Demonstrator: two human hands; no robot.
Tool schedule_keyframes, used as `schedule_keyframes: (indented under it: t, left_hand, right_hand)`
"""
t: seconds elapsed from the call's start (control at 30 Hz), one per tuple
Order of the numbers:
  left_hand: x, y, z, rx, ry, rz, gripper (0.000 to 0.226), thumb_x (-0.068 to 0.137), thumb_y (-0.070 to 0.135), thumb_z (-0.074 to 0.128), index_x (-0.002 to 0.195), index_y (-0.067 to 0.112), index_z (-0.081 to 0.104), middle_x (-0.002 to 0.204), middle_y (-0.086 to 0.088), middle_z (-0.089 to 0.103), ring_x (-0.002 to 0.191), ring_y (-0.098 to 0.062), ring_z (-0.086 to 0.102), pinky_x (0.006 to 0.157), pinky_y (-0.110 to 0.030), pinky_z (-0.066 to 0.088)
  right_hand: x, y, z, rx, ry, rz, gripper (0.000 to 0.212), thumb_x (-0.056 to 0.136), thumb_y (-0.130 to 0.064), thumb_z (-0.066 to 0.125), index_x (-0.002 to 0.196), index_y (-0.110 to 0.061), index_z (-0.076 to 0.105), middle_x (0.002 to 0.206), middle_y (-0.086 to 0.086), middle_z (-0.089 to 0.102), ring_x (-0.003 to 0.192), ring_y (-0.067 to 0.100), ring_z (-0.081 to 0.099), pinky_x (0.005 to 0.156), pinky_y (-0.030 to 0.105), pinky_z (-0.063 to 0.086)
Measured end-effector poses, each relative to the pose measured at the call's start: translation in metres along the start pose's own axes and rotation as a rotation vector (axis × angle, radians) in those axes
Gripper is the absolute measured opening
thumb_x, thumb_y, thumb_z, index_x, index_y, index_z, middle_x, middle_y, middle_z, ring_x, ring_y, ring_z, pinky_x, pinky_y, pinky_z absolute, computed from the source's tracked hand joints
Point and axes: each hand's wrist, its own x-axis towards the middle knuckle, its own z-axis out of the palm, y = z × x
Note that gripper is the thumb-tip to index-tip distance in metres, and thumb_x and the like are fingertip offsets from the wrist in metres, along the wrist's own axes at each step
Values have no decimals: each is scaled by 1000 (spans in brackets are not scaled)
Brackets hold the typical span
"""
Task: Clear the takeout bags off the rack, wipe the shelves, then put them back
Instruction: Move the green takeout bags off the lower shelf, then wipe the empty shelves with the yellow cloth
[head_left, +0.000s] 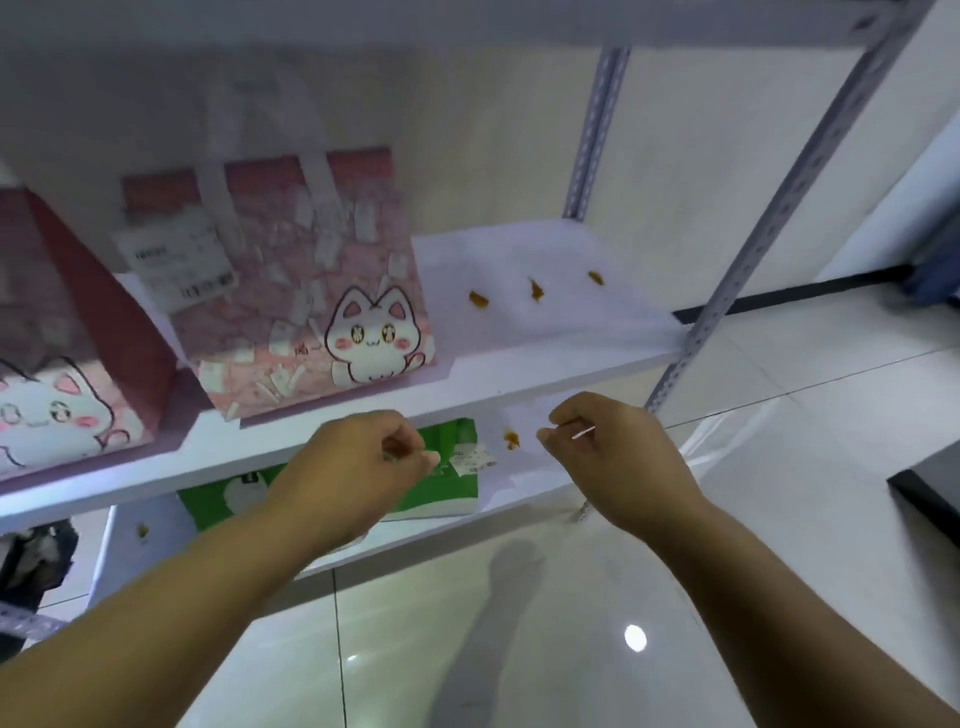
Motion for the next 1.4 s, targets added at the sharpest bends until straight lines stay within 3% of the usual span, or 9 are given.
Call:
schedule_keyframes:
  t: [0.33,0.5,0.6,0.7,0.87,0.97,1.13,1.27,1.4]
  left_hand:
    - [-22,176,-122,-31,109,148,14,80,44,65,77,30,66,74,13,66,69,-2,60,58,-23,44]
    - [-33,241,-167,-18,211,239,17,77,50,61,76,33,65,70,18,65,64,4,59,56,-23,46]
    - [-33,265,-187,-15,266,298,17,78,49,62,77,32,66,72,16,64,68,7,58,57,-18,41]
    - [-28,279,-200,-44,289,322,16,78,47,63,76,32,67,70,16,65,68,8,58,56,-17,39]
    - [3,291,-212,-80,290,330,17,78,48,62,74,32,66,71,15,66,67,5,59,57,-19,41]
    - [31,294,-215,-89,281,328,17,78,50,62,74,33,66,71,16,66,68,3,59,59,-21,42]
    - [80,294,-213,-118,253,309,17,78,49,63,72,33,66,70,14,67,68,0,60,59,-23,44]
    - [117,297,-207,-112,231,301,18,77,49,63,72,32,66,69,13,67,65,2,60,57,-20,41]
    - [145,299,-196,-112,197,277,16,78,48,63,73,33,66,73,14,67,70,0,61,59,-21,44]
  right_hand:
    - [0,-86,-195,7,159,-157,22,85,-41,60,101,-26,64,82,-17,62,80,6,61,71,30,52]
    - [8,-118,-264,50,241,-229,20,84,-39,62,98,-25,65,79,-17,62,77,6,61,70,33,54]
    - [16,-133,-292,40,298,-270,20,84,-41,61,98,-26,65,77,-21,60,74,-4,58,66,23,48]
    - [26,-142,-311,50,338,-292,17,84,-40,62,95,-27,65,76,-22,60,71,-8,56,63,13,42]
    - [52,-144,-327,49,366,-279,13,83,-38,64,91,-27,65,78,-18,62,70,-10,56,62,9,40]
    - [72,-138,-330,48,379,-244,10,82,-38,65,88,-30,64,75,-20,61,71,-6,58,66,20,47]
    - [108,-118,-333,15,376,-142,14,80,-39,64,90,-29,65,78,-13,66,81,16,63,76,37,53]
    - [137,-100,-331,4,372,-105,22,81,-37,64,101,-27,63,86,-12,66,84,13,63,77,36,54]
    - [169,-84,-326,-68,326,-66,42,82,-40,63,121,-26,54,115,-5,59,93,15,59,82,35,49]
